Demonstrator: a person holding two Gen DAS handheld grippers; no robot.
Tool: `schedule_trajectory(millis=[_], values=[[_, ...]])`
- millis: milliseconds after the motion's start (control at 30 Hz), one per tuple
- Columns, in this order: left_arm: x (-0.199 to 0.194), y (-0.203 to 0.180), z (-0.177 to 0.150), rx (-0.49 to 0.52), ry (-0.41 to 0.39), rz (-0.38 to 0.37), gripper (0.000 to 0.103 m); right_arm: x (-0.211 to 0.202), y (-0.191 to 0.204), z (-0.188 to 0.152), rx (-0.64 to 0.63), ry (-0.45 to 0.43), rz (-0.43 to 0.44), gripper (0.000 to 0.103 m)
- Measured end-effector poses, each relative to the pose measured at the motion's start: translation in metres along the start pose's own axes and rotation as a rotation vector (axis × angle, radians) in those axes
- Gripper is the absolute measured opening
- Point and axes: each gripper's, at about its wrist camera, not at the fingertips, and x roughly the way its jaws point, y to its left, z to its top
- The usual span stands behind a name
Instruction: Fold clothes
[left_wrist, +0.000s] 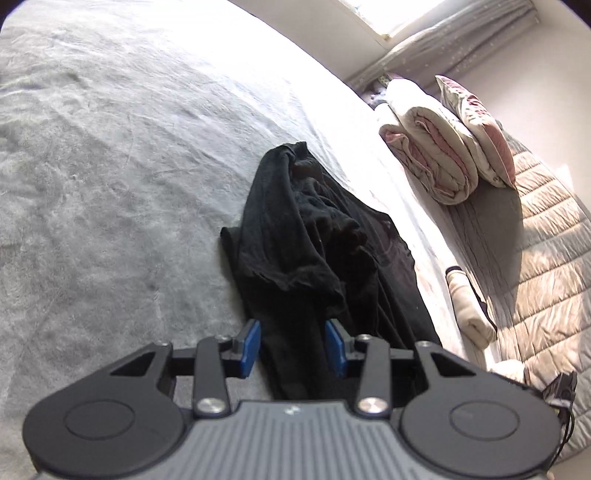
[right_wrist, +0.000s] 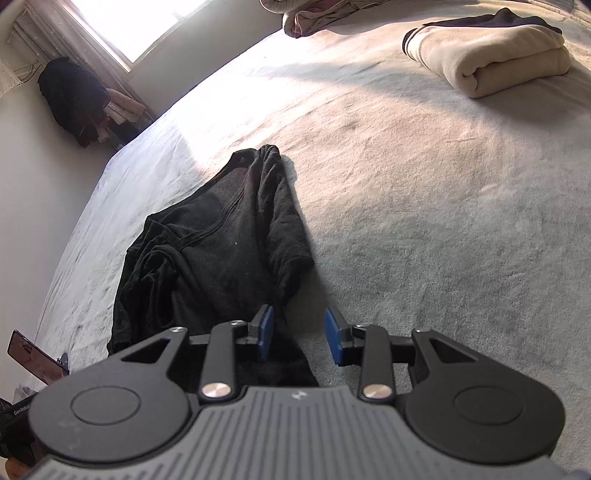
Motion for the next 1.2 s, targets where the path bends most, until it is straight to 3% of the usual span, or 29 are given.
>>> schedule_trajectory(millis=[233,467,567,700,1000,1200], values=[[0.026,0.009,0.013,-0.141,-0.058,0.038,0.036,0.022,0.001,0.006,0.055,-0.002,-0.013,0.035],[0.034,0.008,0.016,-0.181,-0.096,0.069,0.022,0.033,0.006,0.010,0.053,-0.011,-0.015,0.036],[0.036,0.009,0.019,-0.187,-0.093,0.068,0.009,0.037,0.008,0.012,0.049,-0.021,-0.019,0.033],[0.033,0.007,0.022,-0.176,-0.103,0.087,0.007,0.042,0.013,0.012,0.033,-0.030,-0.032,0.016],[0.017,0.008,0.033,-0.137,-0.176,0.157,0.006,0.038,0.016,0.017,0.017,-0.082,-0.072,0.006],[0.004,0.010,0.041,-0.133,-0.226,0.217,0.006,0.029,0.009,0.025,0.045,-0.132,-0.107,0.005]])
